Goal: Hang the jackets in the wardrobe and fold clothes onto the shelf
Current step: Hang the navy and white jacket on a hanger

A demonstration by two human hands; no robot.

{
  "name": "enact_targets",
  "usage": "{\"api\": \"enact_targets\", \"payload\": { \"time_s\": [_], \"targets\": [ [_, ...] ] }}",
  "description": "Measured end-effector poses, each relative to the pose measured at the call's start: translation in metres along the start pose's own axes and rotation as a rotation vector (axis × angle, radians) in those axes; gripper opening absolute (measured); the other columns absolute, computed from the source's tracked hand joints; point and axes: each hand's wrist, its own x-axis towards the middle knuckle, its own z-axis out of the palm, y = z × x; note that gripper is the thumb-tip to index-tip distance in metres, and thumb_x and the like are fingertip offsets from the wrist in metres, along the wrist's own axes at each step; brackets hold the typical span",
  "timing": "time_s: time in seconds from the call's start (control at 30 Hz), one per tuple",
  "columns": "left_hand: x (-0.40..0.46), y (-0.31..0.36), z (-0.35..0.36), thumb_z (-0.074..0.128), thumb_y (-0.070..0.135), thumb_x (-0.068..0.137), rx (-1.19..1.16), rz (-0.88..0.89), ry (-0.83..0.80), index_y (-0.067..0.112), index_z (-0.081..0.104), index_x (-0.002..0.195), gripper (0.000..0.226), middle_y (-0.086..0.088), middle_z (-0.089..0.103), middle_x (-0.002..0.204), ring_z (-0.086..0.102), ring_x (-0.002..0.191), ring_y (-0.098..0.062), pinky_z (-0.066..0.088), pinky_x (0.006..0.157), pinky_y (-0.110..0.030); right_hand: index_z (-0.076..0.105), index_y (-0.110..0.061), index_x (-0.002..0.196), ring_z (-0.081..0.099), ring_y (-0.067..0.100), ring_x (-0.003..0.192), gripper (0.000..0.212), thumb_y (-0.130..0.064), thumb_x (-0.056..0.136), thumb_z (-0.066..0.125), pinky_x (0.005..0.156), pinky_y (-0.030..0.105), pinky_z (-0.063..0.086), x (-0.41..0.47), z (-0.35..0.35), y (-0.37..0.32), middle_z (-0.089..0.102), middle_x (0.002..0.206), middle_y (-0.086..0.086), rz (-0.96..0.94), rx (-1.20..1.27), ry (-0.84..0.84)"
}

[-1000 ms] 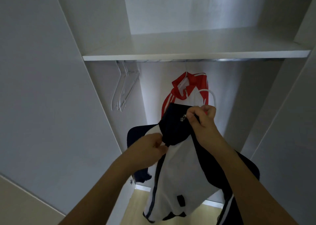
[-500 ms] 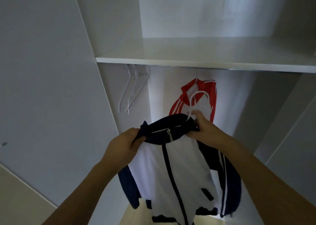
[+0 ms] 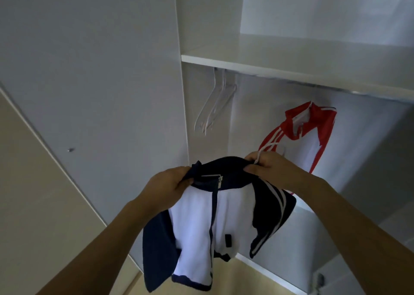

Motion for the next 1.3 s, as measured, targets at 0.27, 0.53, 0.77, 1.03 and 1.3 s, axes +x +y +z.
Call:
{"api": "enact_targets", "payload": {
  "time_s": [0.27, 0.53, 0.77, 1.03, 1.3],
  "targets": [
    [0.004, 0.002, -0.013, 0.044, 0.008, 0.096, 0.043, 0.054, -0.069, 0.018, 0.049, 0.107, 0.016, -0.001, 0.061, 0.087, 0.059, 0.076, -0.018, 0.051, 0.07, -0.039, 0.057, -0.007, 0.075, 0.055, 0.007, 0.073, 0.039, -0.019, 0.105, 0.036, 0.076, 0.021, 0.045, 0.03, 0.031, -0.075, 0.058, 0.078, 0.004, -0.095, 0.306, 0.259],
    [0.019, 0.021, -0.028, 0.049, 0.007, 0.096, -0.065, 0.194, 0.139, 0.007, 0.055, 0.112, 0.017, -0.004, 0.057, 0.1, 0.056, 0.085, -0.02, 0.049, 0.078, -0.036, 0.07, -0.022, 0.063, 0.065, -0.008, 0.067, 0.059, -0.033, 0.106, 0.031, 0.064, -0.001, 0.042, 0.068, 0.031, -0.136, 0.07, 0.062, -0.014, 0.015, 0.385, 0.198],
    [0.006, -0.048, -0.037, 0.046, 0.037, 0.101, 0.047, -0.074, -0.074, 0.013, 0.055, 0.086, 0.029, 0.004, 0.056, 0.072, 0.051, 0.059, -0.008, 0.034, 0.051, -0.014, 0.068, -0.009, 0.07, 0.067, 0.031, 0.084, 0.045, -0.032, 0.101, 0.045, 0.093, 0.046, 0.052, 0.058, 0.022, -0.129, 0.071, 0.08, 0.016, 0.072, 0.703, 0.391],
    [-0.012, -0.057, -0.007, 0.04, 0.028, 0.105, -0.076, -0.158, -0.022, 0.015, 0.044, 0.069, 0.038, 0.005, 0.049, 0.055, 0.041, 0.045, -0.004, 0.035, 0.046, -0.016, 0.056, -0.005, 0.073, 0.065, 0.024, 0.079, 0.04, -0.027, 0.104, 0.042, 0.083, 0.03, 0.053, 0.102, 0.034, -0.119, 0.067, 0.084, 0.014, 0.28, 0.691, 0.269],
    [0.062, -0.003, 0.028, 0.039, 0.017, 0.102, -0.087, -0.277, 0.121, 0.014, 0.039, 0.065, 0.037, 0.0, 0.05, 0.063, 0.045, 0.053, -0.012, 0.034, 0.053, -0.026, 0.063, -0.012, 0.103, 0.057, 0.024, 0.105, 0.012, -0.016, 0.096, 0.054, 0.101, 0.034, 0.044, 0.151, -0.008, -0.059, 0.062, 0.112, 0.013, 0.369, 0.634, 0.259]
  ]
}}
